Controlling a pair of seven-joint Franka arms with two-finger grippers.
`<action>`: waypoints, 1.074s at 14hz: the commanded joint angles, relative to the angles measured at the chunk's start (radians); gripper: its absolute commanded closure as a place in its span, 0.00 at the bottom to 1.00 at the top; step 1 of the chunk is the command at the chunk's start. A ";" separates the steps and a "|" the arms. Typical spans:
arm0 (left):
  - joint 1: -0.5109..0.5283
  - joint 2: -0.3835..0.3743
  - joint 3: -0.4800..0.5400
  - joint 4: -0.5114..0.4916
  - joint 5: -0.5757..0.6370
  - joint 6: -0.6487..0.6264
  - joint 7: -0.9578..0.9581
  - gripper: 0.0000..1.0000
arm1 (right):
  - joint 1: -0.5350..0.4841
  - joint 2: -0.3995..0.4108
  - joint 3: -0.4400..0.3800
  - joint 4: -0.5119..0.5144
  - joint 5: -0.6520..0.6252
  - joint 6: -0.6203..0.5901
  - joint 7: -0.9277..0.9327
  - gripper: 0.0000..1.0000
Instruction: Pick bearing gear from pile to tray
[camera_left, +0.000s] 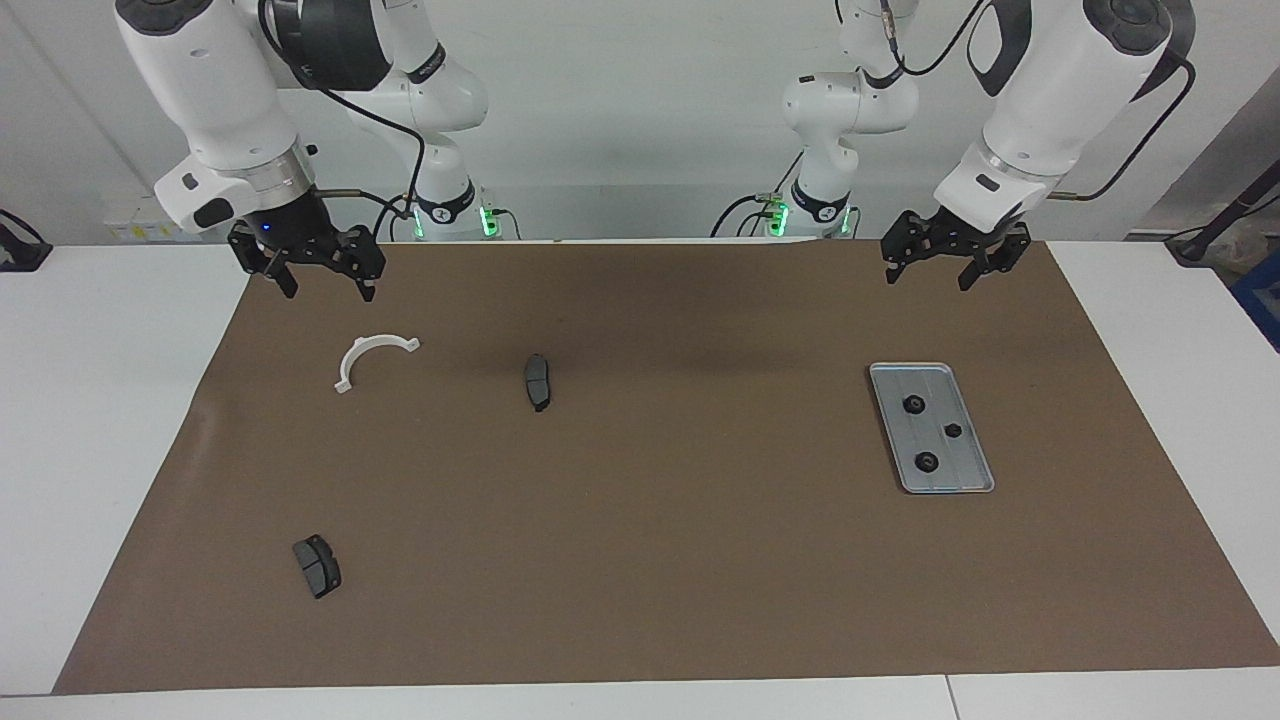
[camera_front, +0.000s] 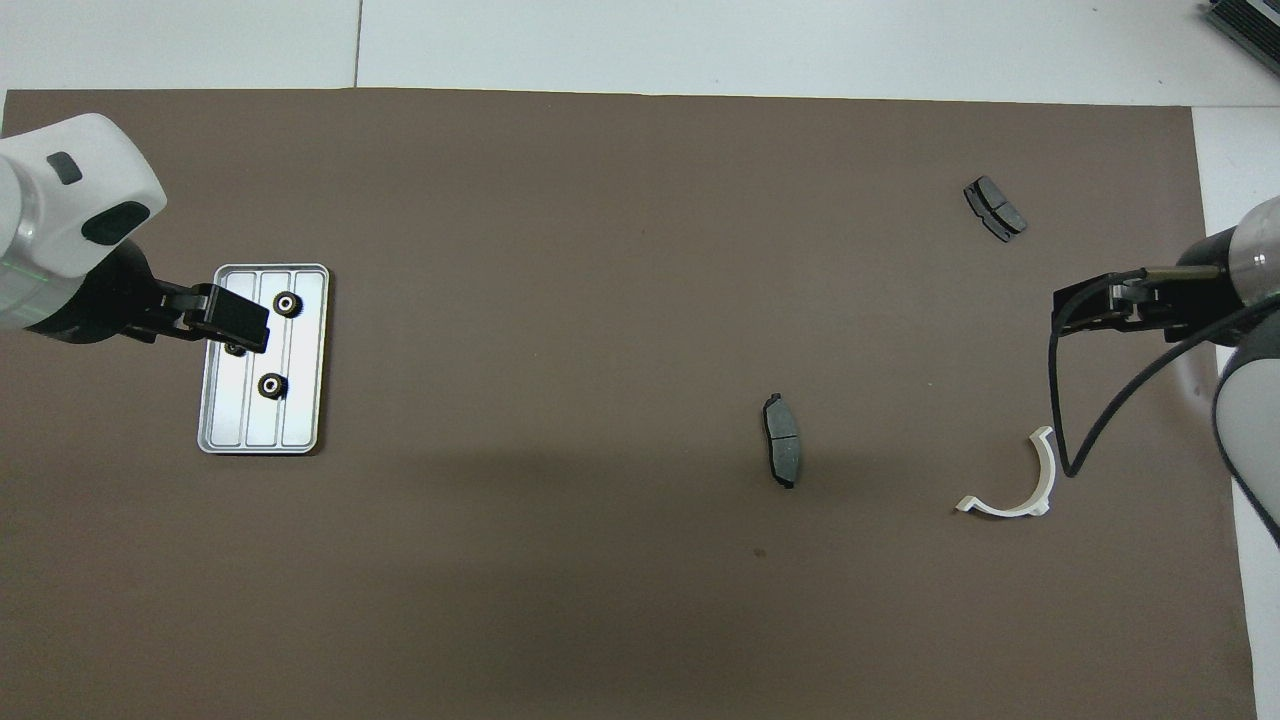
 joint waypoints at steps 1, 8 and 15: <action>0.035 0.004 0.003 0.007 0.015 0.007 -0.002 0.00 | -0.007 -0.013 0.003 -0.018 0.003 0.010 -0.018 0.00; 0.045 -0.004 0.004 -0.026 0.073 0.073 -0.003 0.00 | -0.007 -0.013 0.003 -0.018 0.003 0.010 -0.018 0.00; 0.042 -0.013 0.004 -0.049 0.076 0.096 -0.008 0.00 | -0.007 -0.015 0.003 -0.018 0.003 0.010 -0.018 0.00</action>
